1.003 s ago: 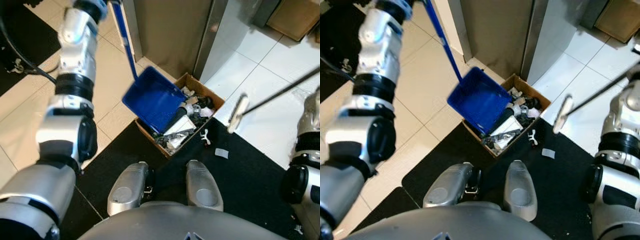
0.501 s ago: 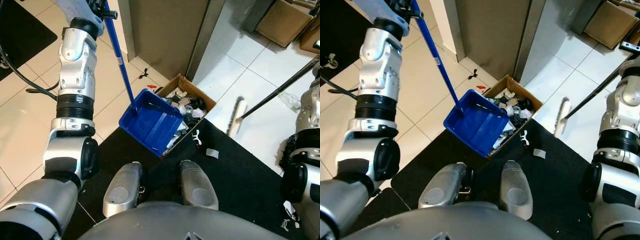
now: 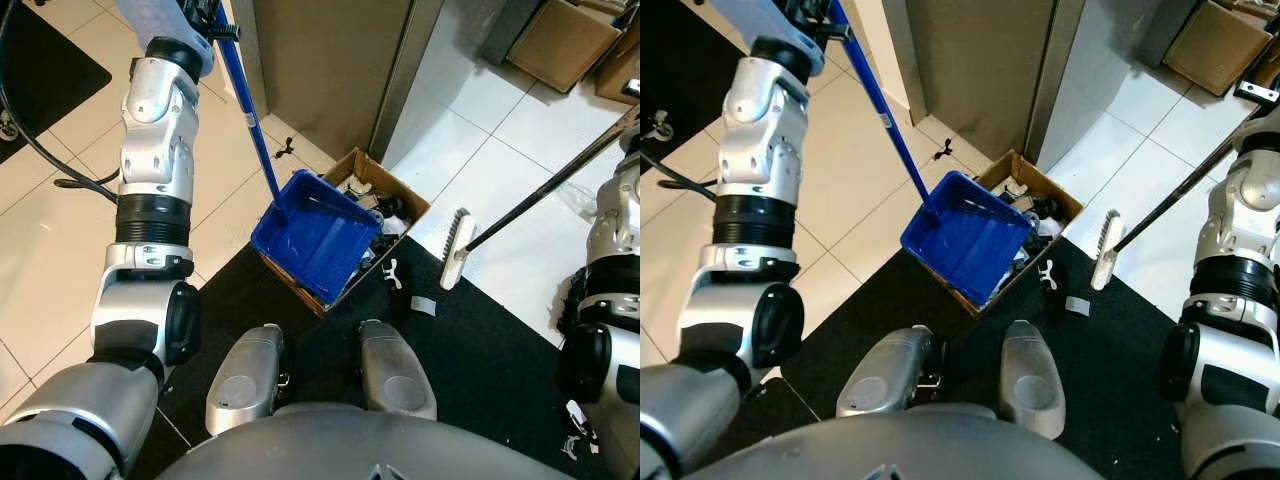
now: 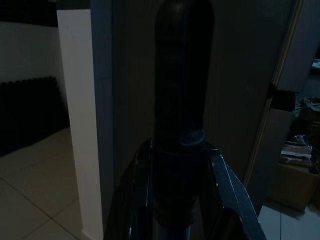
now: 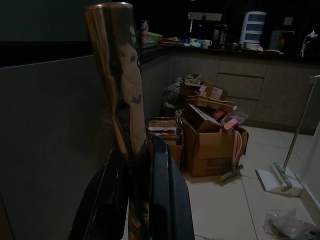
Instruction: Sweep floor
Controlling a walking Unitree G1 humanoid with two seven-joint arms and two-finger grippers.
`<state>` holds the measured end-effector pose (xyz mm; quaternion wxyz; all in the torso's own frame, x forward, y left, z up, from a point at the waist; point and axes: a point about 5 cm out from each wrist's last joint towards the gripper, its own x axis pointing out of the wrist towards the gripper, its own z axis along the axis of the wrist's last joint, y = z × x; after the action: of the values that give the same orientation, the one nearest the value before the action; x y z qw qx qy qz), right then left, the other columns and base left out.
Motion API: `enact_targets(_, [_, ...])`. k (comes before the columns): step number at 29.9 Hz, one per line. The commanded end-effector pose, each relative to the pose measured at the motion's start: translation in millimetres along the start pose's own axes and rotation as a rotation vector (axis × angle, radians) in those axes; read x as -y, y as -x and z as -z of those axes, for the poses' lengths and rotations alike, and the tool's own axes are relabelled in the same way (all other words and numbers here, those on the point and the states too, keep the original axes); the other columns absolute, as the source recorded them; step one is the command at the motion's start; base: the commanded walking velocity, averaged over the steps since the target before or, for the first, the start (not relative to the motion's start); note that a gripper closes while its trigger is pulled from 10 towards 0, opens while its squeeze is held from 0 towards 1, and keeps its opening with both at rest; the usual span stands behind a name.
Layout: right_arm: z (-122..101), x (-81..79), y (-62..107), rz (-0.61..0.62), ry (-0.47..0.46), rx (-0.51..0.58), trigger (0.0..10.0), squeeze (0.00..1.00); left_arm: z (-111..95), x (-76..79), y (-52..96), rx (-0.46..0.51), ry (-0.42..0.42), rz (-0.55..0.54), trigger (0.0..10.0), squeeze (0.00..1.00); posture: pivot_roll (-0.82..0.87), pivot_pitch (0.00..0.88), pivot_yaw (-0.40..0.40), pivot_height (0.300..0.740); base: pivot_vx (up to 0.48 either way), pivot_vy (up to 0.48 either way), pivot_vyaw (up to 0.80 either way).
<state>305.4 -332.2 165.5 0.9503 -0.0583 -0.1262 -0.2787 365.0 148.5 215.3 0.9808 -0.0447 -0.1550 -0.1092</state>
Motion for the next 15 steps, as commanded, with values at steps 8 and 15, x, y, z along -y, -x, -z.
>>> enact_targets(8, [2.3, 3.2, 1.0, 0.023, -0.011, -0.008, 10.0, 0.0, -6.6, 6.8, -1.2, 0.018, 0.009, 0.024, 10.0, 0.0, 0.07, 0.0, 0.03, 0.74, 0.0, -0.465, 0.0])
enact_targets(15, [3.6, 6.0, 1.2, 0.034, -0.01, -0.013, 10.0, 0.0, -8.4, 7.3, -1.6, 0.016, 0.01, 0.027, 10.0, 0.0, 0.07, 0.0, 0.033, 0.74, 0.0, -0.465, 0.0])
